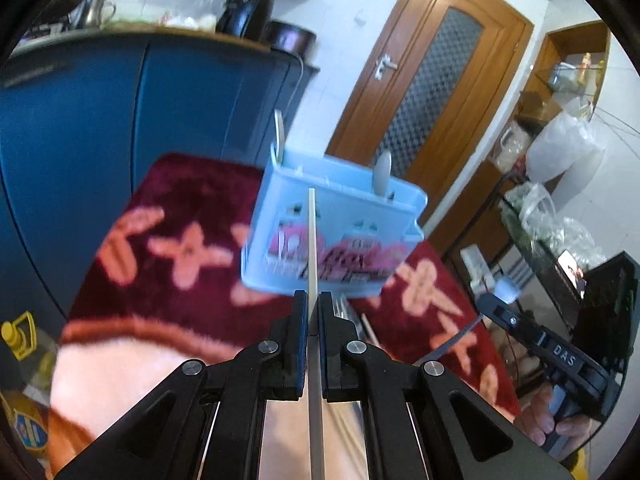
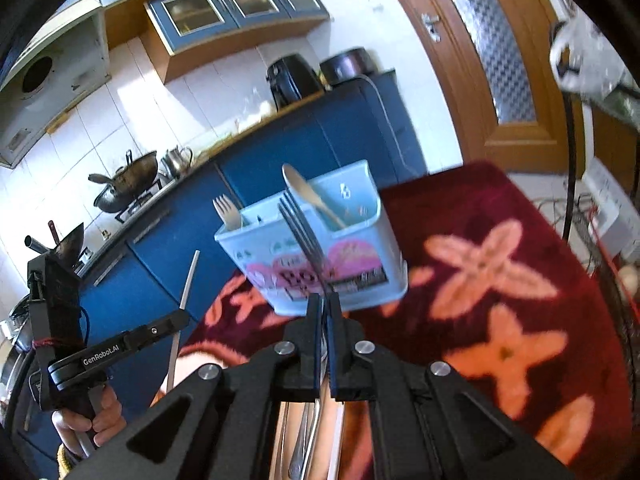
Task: Organize utensils
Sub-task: 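Carry the chopstick with the left tool while the right tool carries the fork to the caddy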
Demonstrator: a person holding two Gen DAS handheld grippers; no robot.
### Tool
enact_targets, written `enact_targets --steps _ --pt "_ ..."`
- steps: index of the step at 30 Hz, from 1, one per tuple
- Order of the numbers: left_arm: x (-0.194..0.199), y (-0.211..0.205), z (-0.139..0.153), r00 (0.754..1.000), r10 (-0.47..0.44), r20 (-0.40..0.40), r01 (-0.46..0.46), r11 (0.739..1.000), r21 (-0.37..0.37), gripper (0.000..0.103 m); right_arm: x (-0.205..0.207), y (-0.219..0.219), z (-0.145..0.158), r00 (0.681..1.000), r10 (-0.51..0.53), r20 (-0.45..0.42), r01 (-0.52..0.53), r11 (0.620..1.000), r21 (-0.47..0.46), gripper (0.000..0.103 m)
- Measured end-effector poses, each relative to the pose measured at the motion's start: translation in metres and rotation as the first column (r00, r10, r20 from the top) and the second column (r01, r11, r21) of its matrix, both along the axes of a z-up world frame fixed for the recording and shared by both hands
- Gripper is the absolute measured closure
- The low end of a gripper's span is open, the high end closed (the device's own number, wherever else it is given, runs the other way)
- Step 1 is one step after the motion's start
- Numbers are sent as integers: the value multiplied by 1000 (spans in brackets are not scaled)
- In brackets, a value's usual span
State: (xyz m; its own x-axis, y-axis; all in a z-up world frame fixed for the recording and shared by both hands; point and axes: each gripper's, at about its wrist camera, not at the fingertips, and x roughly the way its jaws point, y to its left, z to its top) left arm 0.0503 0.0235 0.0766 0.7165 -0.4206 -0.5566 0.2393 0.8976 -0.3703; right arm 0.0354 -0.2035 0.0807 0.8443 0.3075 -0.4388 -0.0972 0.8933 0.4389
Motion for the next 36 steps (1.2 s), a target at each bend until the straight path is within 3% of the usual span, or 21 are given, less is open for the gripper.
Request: enact_targets --steps 18,27,32,36 --pt "59 -17 66 979 45 200 -48 999 10 99 43 -12 57 994 -24 110 31 997 -69 100" --pt "105 -24 81 959 96 265 -88 995 -43 99 77 -14 74 987 -13 158 31 994 -108 100" --pt "127 -24 80 934 156 322 -148 988 -51 99 97 -13 73 986 -14 167 36 991 -128 99" --pt "140 -31 70 905 186 384 -200 980 -2 99 110 -11 66 987 -14 161 38 988 -150 99"
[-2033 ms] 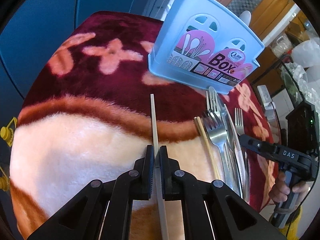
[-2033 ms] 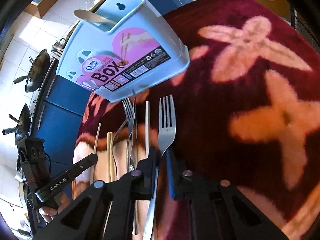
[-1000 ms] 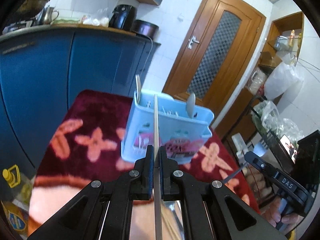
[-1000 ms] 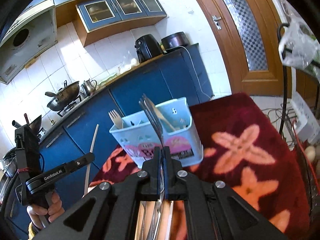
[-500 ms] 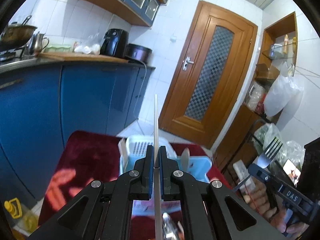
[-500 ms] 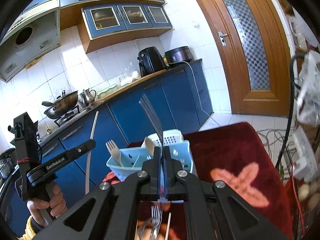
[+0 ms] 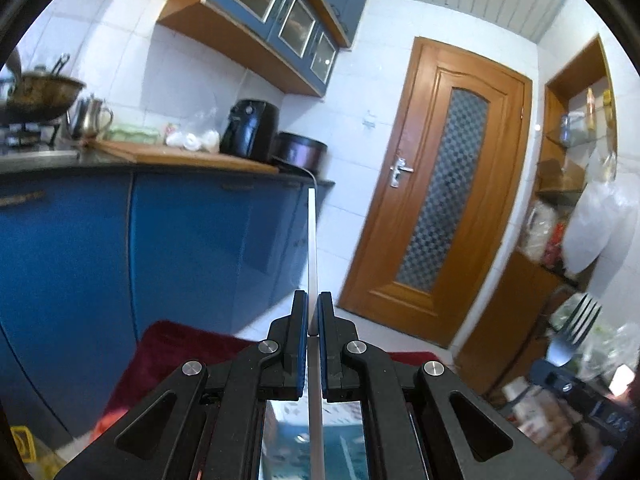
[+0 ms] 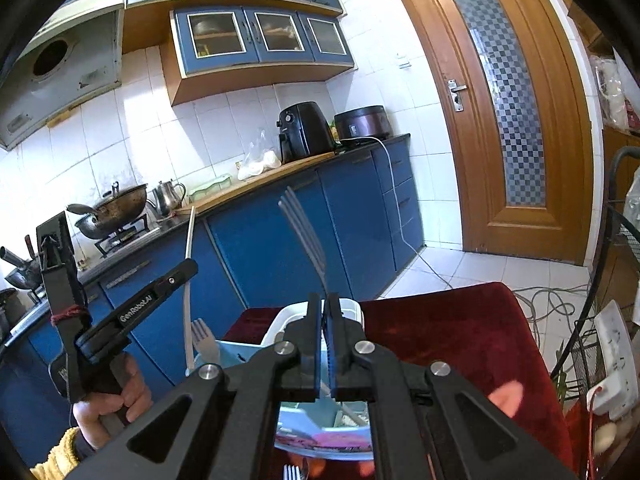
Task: Organize utensils
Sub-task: 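Carry the chopstick with the left tool while the right tool carries the fork to the caddy, then release the chopstick into the caddy with the left tool while the right tool releases the fork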
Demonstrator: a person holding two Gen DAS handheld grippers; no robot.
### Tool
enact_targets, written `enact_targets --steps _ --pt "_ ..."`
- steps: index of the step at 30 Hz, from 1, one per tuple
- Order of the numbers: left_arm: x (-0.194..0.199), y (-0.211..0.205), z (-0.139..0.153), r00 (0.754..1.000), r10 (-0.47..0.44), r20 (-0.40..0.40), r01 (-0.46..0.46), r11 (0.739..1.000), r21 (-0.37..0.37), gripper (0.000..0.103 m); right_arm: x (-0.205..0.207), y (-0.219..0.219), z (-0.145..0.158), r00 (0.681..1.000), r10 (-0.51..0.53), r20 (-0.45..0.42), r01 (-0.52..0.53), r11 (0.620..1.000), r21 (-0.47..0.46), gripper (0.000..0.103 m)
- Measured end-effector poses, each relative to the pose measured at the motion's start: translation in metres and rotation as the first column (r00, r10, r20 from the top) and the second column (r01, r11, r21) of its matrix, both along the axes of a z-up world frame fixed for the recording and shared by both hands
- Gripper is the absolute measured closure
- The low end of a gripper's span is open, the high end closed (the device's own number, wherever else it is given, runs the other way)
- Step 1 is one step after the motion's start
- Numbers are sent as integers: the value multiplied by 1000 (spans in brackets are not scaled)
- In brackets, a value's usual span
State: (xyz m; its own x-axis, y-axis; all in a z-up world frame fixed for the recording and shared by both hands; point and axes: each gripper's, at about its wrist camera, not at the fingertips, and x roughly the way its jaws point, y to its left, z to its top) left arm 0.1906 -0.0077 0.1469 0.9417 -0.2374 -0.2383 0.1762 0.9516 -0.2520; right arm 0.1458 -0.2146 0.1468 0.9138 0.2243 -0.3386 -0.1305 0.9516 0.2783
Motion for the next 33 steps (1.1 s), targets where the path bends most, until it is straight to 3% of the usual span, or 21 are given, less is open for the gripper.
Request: enact_targets --steps 4,17,25,33 --pt "4 -8 -19 999 40 34 -42 998 52 98 12 4 -11 1000 -3 -18 3 1000 -30 99" --pt "-18 -18 -59 992 73 106 -84 990 109 99 31 12 -39 996 17 -84 -22 998 -60 97" --pt "-22 -20 -70 997 50 54 -56 992 117 98 30 16 -47 991 48 -125 -55 997 -51 94" --pt "-24 -21 -72 1000 23 -3 -22 991 128 96 19 16 -42 993 68 -94 -69 998 -13 75"
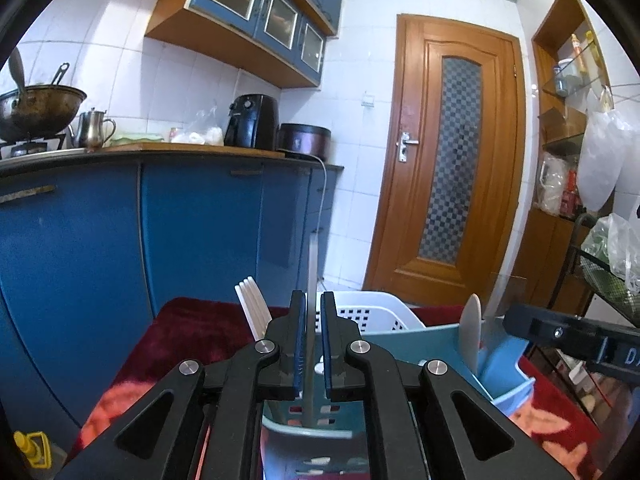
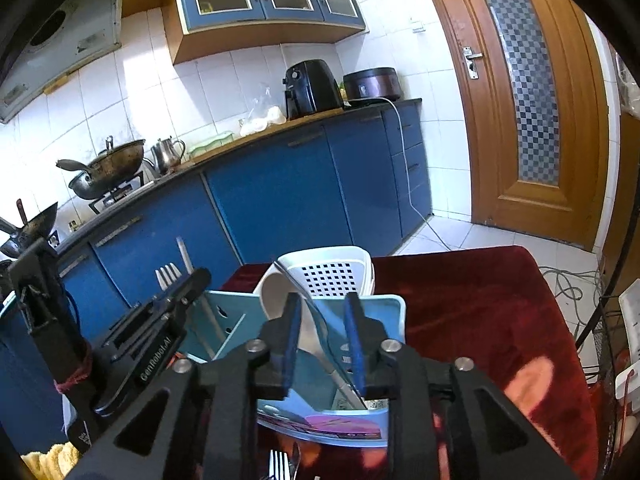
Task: Organize utensils
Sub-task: 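Release the chopstick into the caddy with the left tool while the right tool releases the fork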
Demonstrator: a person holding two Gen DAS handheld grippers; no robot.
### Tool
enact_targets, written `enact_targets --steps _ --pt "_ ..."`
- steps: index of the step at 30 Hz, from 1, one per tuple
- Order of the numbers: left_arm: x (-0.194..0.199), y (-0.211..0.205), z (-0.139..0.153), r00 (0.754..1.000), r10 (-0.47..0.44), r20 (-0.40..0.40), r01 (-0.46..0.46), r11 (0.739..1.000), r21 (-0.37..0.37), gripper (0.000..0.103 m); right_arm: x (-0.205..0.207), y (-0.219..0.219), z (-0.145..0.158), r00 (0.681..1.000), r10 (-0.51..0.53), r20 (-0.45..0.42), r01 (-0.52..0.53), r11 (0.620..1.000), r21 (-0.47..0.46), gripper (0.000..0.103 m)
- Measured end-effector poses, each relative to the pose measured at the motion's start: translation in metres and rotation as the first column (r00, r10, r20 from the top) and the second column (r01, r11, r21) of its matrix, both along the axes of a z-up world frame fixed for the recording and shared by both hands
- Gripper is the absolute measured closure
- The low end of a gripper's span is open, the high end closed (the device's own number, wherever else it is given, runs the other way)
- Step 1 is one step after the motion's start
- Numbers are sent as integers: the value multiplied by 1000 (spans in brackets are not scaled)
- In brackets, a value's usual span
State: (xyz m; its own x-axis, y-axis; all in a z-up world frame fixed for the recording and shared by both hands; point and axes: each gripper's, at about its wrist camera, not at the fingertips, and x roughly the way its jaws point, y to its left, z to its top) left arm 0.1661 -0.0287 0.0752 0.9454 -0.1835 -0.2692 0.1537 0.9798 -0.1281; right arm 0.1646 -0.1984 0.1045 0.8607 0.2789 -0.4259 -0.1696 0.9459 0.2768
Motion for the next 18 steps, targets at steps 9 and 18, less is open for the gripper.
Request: enact_targets --steps 9,18 --pt "-8 1 6 997 -30 -77 30 1000 0 93 -19 -4 7 1000 -13 28 12 999 34 68" --pt "-25 4 13 991 -47 -123 46 999 -6 67 -45 -4 4 999 -37 23 36 999 37 62"
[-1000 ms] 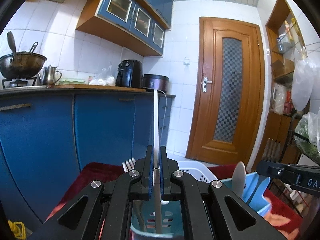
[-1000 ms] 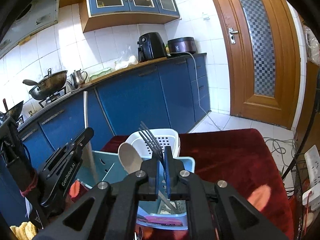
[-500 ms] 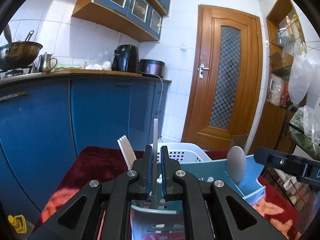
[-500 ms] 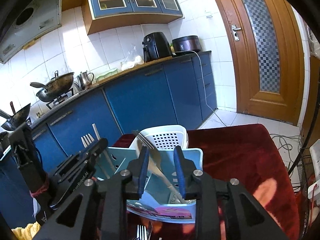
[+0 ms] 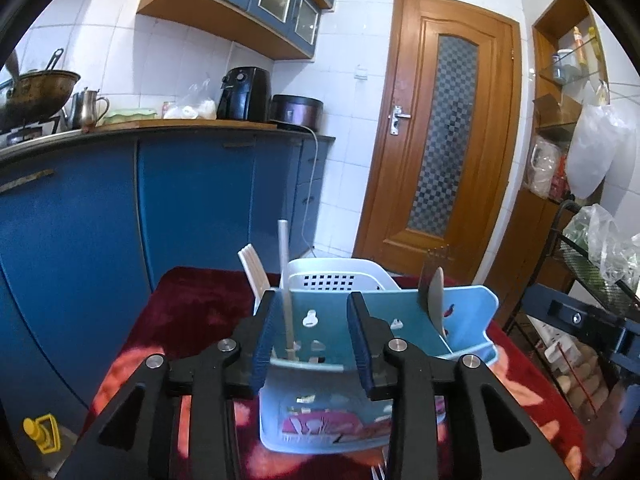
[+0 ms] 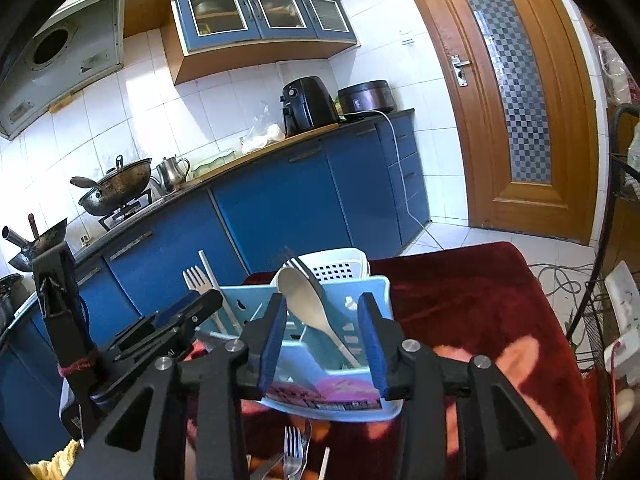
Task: Organize utensils
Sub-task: 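Release the chopstick into the caddy with the left tool while the right tool releases the fork, then withdraw both tools from the caddy toward the remaining utensils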
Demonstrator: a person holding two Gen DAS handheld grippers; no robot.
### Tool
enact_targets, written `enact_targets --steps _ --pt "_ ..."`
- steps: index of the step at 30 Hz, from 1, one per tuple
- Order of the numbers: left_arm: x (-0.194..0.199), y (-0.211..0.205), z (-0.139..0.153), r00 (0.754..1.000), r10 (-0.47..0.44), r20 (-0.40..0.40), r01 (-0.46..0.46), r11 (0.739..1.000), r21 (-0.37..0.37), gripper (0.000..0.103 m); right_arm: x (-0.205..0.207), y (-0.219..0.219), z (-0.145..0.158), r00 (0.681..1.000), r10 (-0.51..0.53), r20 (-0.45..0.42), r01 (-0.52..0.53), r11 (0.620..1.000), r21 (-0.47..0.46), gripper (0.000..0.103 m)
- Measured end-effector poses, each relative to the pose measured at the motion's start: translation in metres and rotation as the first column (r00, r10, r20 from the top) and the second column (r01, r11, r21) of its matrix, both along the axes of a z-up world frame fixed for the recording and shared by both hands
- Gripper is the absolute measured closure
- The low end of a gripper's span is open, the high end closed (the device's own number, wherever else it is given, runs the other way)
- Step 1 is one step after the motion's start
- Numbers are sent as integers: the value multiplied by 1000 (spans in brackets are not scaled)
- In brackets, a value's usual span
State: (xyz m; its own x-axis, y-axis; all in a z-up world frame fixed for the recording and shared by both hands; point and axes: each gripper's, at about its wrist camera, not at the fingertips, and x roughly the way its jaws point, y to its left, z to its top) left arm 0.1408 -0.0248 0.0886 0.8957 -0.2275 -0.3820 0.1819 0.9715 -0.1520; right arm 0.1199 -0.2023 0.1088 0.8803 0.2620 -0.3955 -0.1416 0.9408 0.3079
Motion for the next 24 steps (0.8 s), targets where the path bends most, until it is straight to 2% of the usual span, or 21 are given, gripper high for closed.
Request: enact_targets --steps 5,8,14,24 --pt "-12 4 4 1000 -1 -19 1 1000 2 66 -13 -1 -5 1000 -15 -14 15 1000 6 57" --pt "-23 4 5 1000 -6 -30 6 1000 13 57 -21 -2 -8 999 -24 -28 24 1000 12 56" --pt "-41 5 6 998 -15 -56 17 999 37 57 -35 -2 -13 998 -35 -48 36 999 18 52" --pt "-58 11 -8 984 -14 -176 18 1000 20 56 -60 -3 -24 993 -51 -104 51 999 -1 50"
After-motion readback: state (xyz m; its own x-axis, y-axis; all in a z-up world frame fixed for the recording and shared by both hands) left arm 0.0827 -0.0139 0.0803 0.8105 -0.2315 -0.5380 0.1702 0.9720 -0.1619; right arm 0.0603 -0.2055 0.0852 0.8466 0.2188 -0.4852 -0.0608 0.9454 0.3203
